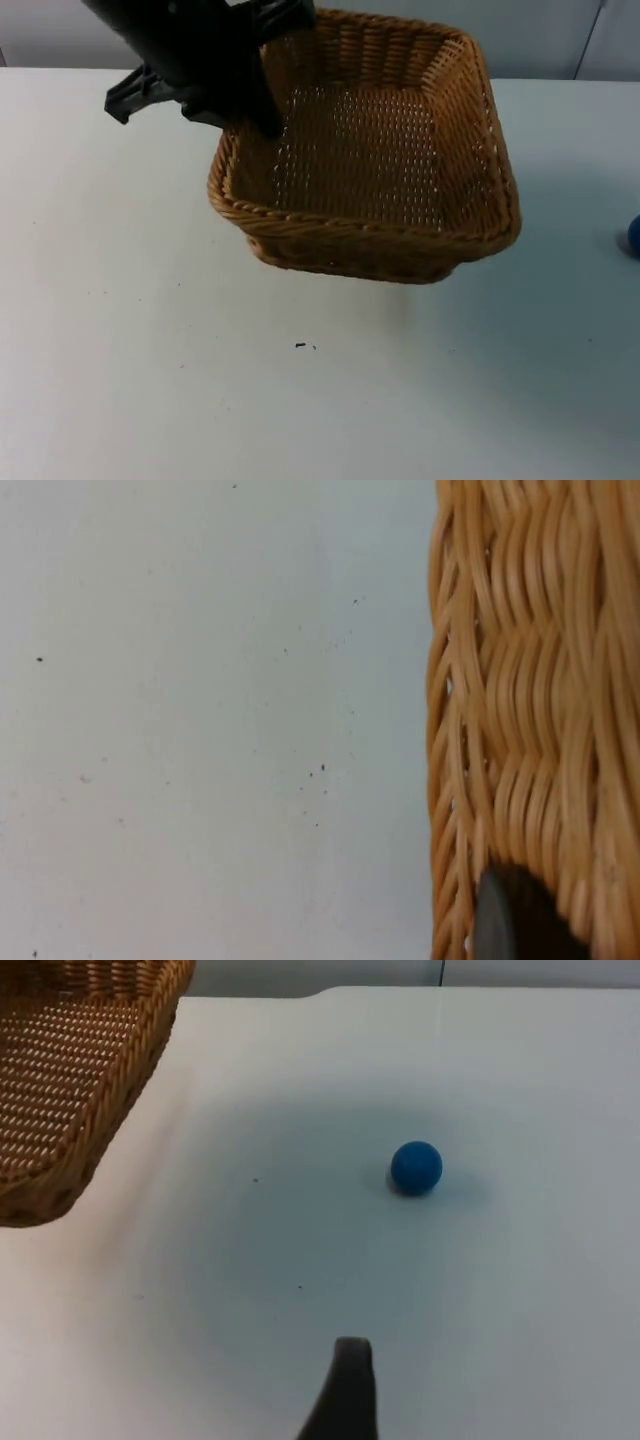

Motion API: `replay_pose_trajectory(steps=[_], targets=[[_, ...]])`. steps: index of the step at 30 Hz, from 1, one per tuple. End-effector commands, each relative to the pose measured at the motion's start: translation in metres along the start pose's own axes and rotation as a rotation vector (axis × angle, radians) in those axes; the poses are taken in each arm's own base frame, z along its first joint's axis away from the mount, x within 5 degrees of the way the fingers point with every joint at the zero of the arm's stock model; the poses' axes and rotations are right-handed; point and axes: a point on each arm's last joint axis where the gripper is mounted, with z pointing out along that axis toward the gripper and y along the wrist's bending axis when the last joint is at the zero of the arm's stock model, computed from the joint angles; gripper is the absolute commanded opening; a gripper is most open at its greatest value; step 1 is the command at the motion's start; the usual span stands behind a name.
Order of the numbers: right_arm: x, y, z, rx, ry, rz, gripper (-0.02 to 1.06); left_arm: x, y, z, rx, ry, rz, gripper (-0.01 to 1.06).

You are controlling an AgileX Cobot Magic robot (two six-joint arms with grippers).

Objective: Pick up the basket with the left hand and place the ball into the basket with the right hand.

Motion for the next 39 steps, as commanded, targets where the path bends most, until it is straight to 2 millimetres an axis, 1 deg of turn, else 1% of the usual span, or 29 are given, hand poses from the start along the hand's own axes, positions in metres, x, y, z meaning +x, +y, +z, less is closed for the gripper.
replay_pose_trajectory(steps=[1,3,6,7,11,12,16,17,19,23,26,27,29,31,32,34,37,38,39], targets=[[0.001,0.0,0.001,0.009,-0.008,0.001,0.73,0.001,-0.007,-0.011,0.005,-0.005,-0.005,0.0],[0.001,0.0,0.001,0.009,-0.008,0.001,0.73,0.003,-0.007,-0.015,0.005,-0.007,-0.015,0.0],[0.001,0.0,0.001,0.009,-0.008,0.001,0.73,0.006,-0.002,-0.016,0.002,-0.018,-0.036,0.0],[0.001,0.0,0.001,0.009,-0.008,0.001,0.73,0.01,0.004,-0.017,0.013,-0.024,-0.074,0.0],[0.001,0.0,0.001,0.007,-0.008,0.002,0.73,0.02,0.02,-0.018,0.152,-0.061,-0.138,0.0],[0.001,0.0,0.001,0.007,-0.008,0.002,0.73,0.02,0.02,-0.018,0.152,-0.061,-0.138,0.0],[0.001,0.0,0.001,0.007,-0.008,0.002,0.73,0.031,0.038,-0.014,0.101,-0.035,-0.131,0.0],[0.001,0.0,0.001,0.007,-0.008,0.002,0.73,0.031,0.038,-0.014,0.101,-0.035,-0.131,0.0],[0.001,0.0,0.001,0.007,-0.008,0.002,0.73,0.035,0.044,-0.01,0.076,-0.047,-0.134,0.0],[0.0,0.0,0.0,0.01,-0.014,-0.012,0.73,0.035,0.045,-0.01,0.068,-0.053,-0.104,0.0],[-0.012,-0.003,-0.016,0.041,-0.076,-0.016,0.73,0.035,0.045,-0.01,0.069,-0.052,-0.104,0.0],[-0.012,-0.003,-0.016,0.041,-0.076,-0.016,0.73,0.035,0.045,-0.01,0.069,-0.052,-0.104,0.0],[-0.027,-0.005,-0.025,0.061,-0.083,-0.025,0.73,0.035,0.045,-0.01,0.072,-0.052,-0.108,0.0],[-0.047,-0.007,-0.031,0.079,-0.066,-0.033,0.73,0.035,0.044,-0.01,0.079,-0.056,-0.111,0.0],[-0.047,-0.007,-0.031,0.079,-0.066,-0.033,0.73,0.035,0.044,-0.01,0.079,-0.056,-0.111,0.0],[-0.071,-0.01,-0.036,0.093,-0.057,-0.039,0.74,0.035,0.043,-0.01,0.094,-0.058,-0.105,0.0],[-0.107,-0.014,-0.035,0.125,-0.028,-0.055,0.78,0.034,0.041,-0.011,0.115,-0.066,-0.111,0.0],[-0.107,-0.014,-0.035,0.125,-0.028,-0.055,0.78,0.034,0.041,-0.011,0.115,-0.066,-0.111,0.0],[-0.118,-0.015,-0.031,0.132,-0.014,-0.058,0.78,0.033,0.041,-0.011,0.12,-0.069,-0.107,0.0]])
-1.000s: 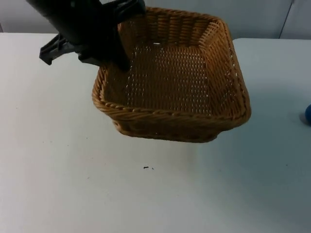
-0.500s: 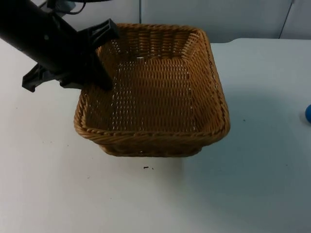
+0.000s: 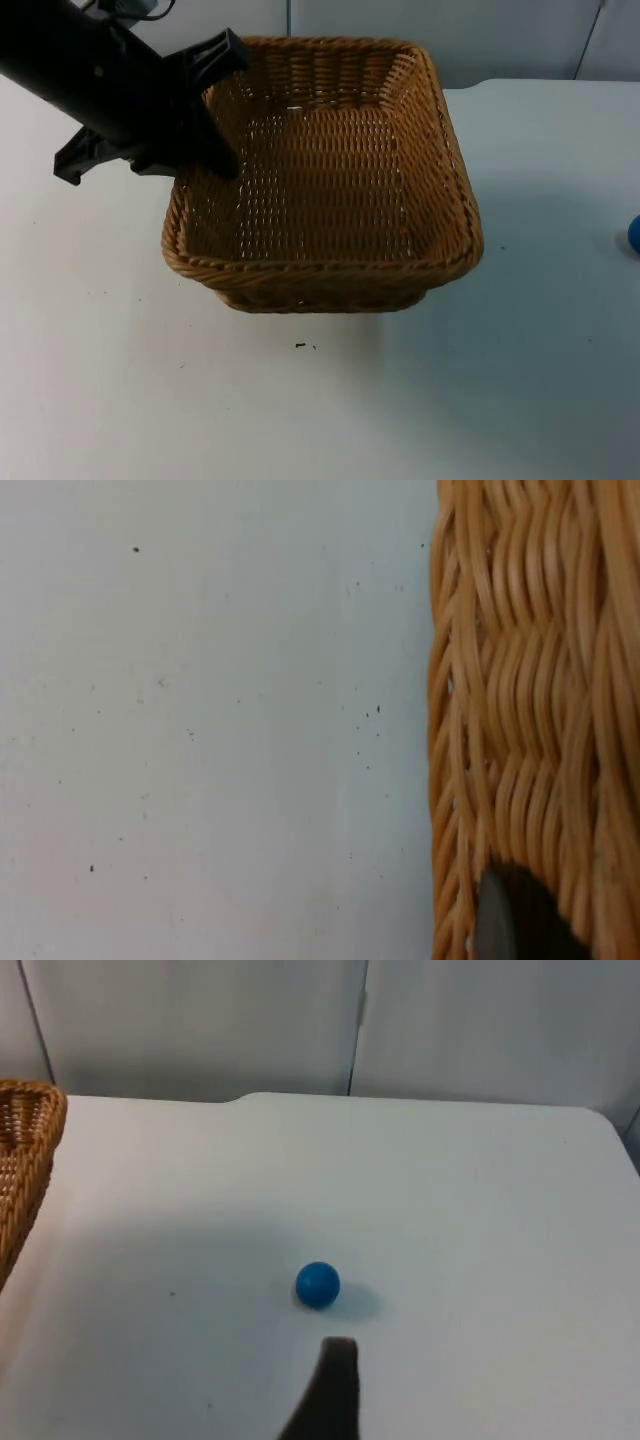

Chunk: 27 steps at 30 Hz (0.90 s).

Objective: Pick up the basket with the left hand and place the ball into the basket with the right hand.

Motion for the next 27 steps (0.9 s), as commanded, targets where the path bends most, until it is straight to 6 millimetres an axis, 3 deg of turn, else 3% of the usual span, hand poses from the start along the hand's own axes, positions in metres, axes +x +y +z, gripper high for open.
replay_pose_trajectory(steps=[1,2,4,8,9,13,14,15,17,18,23,24,27], targets=[[-0.016,-0.003,0.006,0.025,0.022,-0.01,0.78,-0.002,-0.006,-0.005,0.032,-0.022,-0.012,0.0],[-0.029,-0.004,0.015,0.026,0.047,-0.013,0.78,-0.002,-0.006,-0.005,0.033,-0.021,-0.009,0.0],[-0.034,-0.005,0.018,0.028,0.055,-0.015,0.78,-0.002,-0.006,-0.005,0.033,-0.021,-0.009,0.0],[-0.06,-0.003,0.067,0.021,0.144,-0.034,0.78,-0.002,-0.006,-0.005,0.033,-0.021,-0.009,0.0],[-0.06,-0.003,0.067,0.021,0.144,-0.034,0.78,-0.002,-0.006,-0.005,0.033,-0.021,-0.009,0.0],[-0.071,0.001,0.124,-0.001,0.223,-0.047,0.78,-0.002,-0.006,-0.005,0.032,-0.022,-0.008,0.0],[-0.071,0.001,0.124,-0.001,0.223,-0.047,0.78,-0.002,-0.006,-0.005,0.032,-0.022,-0.008,0.0],[-0.073,0.003,0.145,-0.007,0.236,-0.053,0.78,-0.002,-0.006,-0.005,0.032,-0.022,-0.008,0.0],[-0.073,0.007,0.175,-0.024,0.27,-0.051,0.77,-0.002,-0.006,-0.005,0.031,-0.021,-0.006,0.0],[-0.073,0.007,0.175,-0.024,0.27,-0.051,0.77,-0.002,-0.006,-0.005,0.031,-0.021,-0.006,0.0],[-0.063,0.017,0.244,-0.067,0.35,-0.04,0.77,-0.002,-0.006,-0.005,0.029,-0.02,-0.003,0.0],[-0.063,0.017,0.244,-0.067,0.35,-0.04,0.77,-0.002,-0.006,-0.005,0.029,-0.02,-0.003,0.0],[-0.046,0.022,0.284,-0.08,0.44,-0.05,0.77,-0.002,-0.006,-0.005,0.027,-0.019,0.001,0.0]])
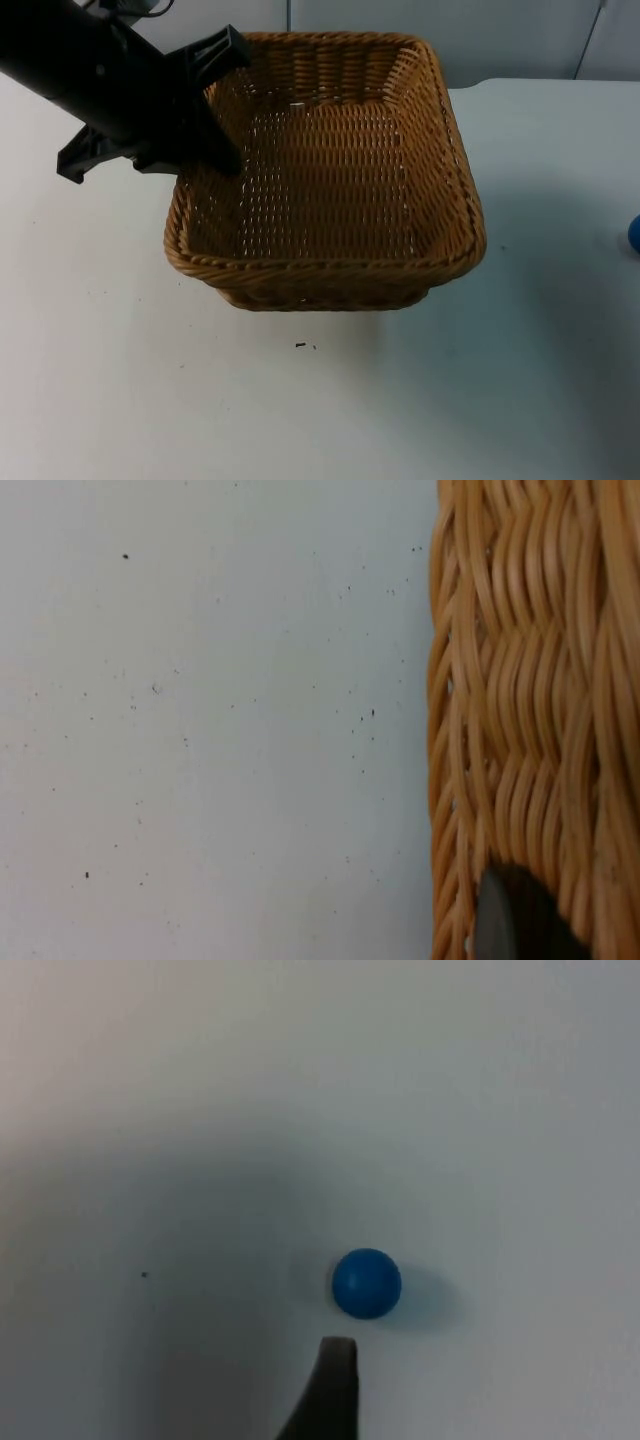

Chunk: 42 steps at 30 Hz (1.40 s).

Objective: Pick up the basket with the left hand and place the ball into the basket with the right hand.

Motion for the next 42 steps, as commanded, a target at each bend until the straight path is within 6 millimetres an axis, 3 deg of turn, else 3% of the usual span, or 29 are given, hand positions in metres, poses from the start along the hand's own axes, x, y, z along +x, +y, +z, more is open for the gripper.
replay_pose_trajectory(steps=[1,2,5,6,15,24,40,42], targets=[[-0.003,0.0,0.02,-0.005,0.017,0.0,0.77,-0.002,-0.005,-0.005,0.02,-0.016,-0.006,0.0],[-0.002,0.0,0.043,-0.011,0.058,0.008,0.77,-0.002,-0.005,-0.005,0.02,-0.016,-0.006,0.0],[0.003,-0.007,0.081,-0.061,0.106,0.052,0.77,-0.001,-0.005,-0.005,0.018,-0.015,-0.004,0.0],[0.003,-0.007,0.081,-0.061,0.106,0.052,0.77,-0.001,-0.005,-0.005,0.018,-0.015,-0.004,0.0],[0.026,-0.013,0.163,-0.072,0.207,0.023,0.76,-0.002,-0.005,-0.005,0.014,-0.018,-0.001,0.0],[0.035,-0.012,0.21,-0.074,0.248,0.023,0.76,-0.002,-0.004,-0.005,0.005,-0.024,0.008,0.0],[0.048,-0.003,0.241,-0.137,0.301,0.045,0.76,-0.003,-0.003,-0.005,-0.008,-0.035,0.018,0.0],[0.046,-0.002,0.242,-0.144,0.287,0.045,0.71,-0.003,-0.002,-0.005,-0.009,-0.037,0.018,0.0]])
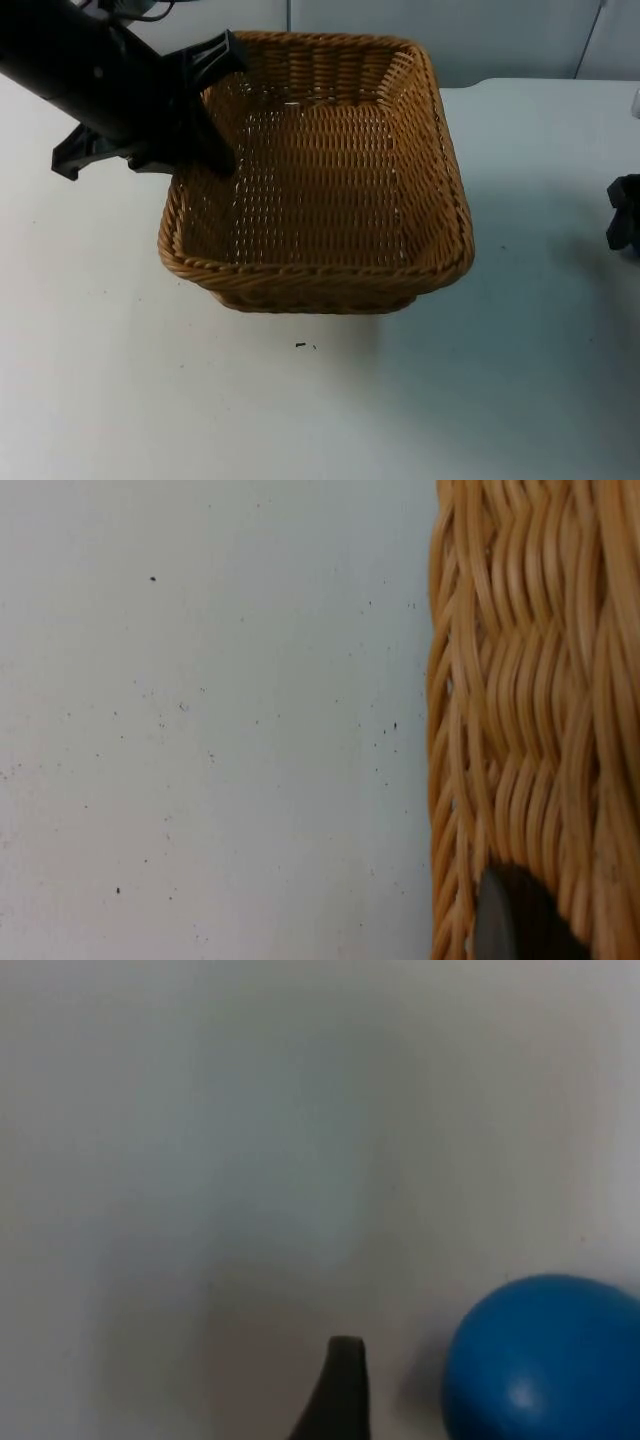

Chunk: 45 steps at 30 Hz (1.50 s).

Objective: Pick up the basket with the left hand and place the ball into the basket with the right hand.

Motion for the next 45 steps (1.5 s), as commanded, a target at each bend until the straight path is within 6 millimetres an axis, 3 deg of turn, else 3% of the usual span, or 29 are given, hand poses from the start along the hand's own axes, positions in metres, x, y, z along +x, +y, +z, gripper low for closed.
replay_pose_trajectory(steps=[1,9,12,16,17,19,20,22,25,26,29,30,32,33,34,35,39,40,44,45], targets=[[-0.005,0.0,-0.002,-0.003,-0.034,-0.008,0.67,-0.002,-0.004,-0.005,0.014,-0.022,-0.004,0.0],[-0.001,-0.001,0.009,-0.004,-0.012,-0.004,0.64,-0.002,-0.005,-0.005,0.015,-0.02,-0.004,0.0],[-0.001,-0.001,0.01,0.001,-0.022,-0.004,0.57,-0.002,-0.004,-0.005,0.014,-0.019,-0.002,0.0],[-0.003,-0.002,0.01,0.005,-0.033,-0.004,0.27,-0.002,-0.004,-0.005,0.011,-0.018,0.003,0.0],[-0.003,-0.002,0.01,0.005,-0.033,-0.004,0.27,-0.002,-0.004,-0.005,0.011,-0.018,0.003,0.0],[-0.002,-0.002,0.01,0.003,-0.029,-0.004,0.05,-0.002,-0.004,-0.005,0.009,-0.017,0.006,0.0],[-0.003,-0.001,0.007,0.002,-0.03,-0.005,0.0,-0.002,-0.004,-0.005,0.01,-0.016,0.006,0.0],[-0.004,-0.001,0.003,0.0,-0.032,-0.006,0.0,-0.002,-0.004,-0.005,0.01,-0.016,0.006,0.0],[-0.012,0.002,-0.029,-0.005,-0.072,-0.007,0.0,-0.001,-0.004,-0.005,0.011,-0.013,0.004,0.0],[-0.012,0.002,-0.029,-0.005,-0.072,-0.007,0.0,-0.001,-0.004,-0.005,0.011,-0.013,0.004,0.0],[-0.022,0.008,-0.075,-0.009,-0.154,-0.014,0.0,-0.001,-0.004,-0.005,0.012,-0.011,0.0,0.0],[-0.022,0.008,-0.075,-0.009,-0.154,-0.014,0.0,-0.001,-0.004,-0.005,0.012,-0.011,0.0,0.0],[-0.028,0.019,-0.11,-0.017,-0.232,-0.033,0.0,-0.001,-0.004,-0.005,0.013,-0.008,0.0,0.0],[-0.031,0.03,-0.141,-0.021,-0.31,-0.058,0.0,-0.001,-0.004,-0.005,0.014,-0.006,0.0,0.0],[-0.032,0.04,-0.157,-0.031,-0.347,-0.085,0.0,-0.001,-0.004,-0.005,0.014,-0.006,0.0,0.0],[-0.032,0.04,-0.157,-0.031,-0.347,-0.085,0.0,-0.001,-0.004,-0.005,0.014,-0.006,0.0,0.0],[-0.037,0.096,-0.224,-0.108,-0.509,-0.217,0.0,-0.001,-0.004,-0.005,0.014,-0.006,-0.004,0.0],[-0.037,0.096,-0.224,-0.108,-0.509,-0.217,0.0,-0.001,-0.004,-0.005,0.014,-0.006,-0.004,0.0],[-0.037,0.156,-0.249,-0.217,-0.566,-0.353,0.0,-0.001,-0.004,-0.005,0.014,-0.006,-0.004,0.0],[-0.037,0.156,-0.249,-0.217,-0.566,-0.353,0.0,-0.001,-0.004,-0.005,0.014,-0.006,-0.004,0.0]])
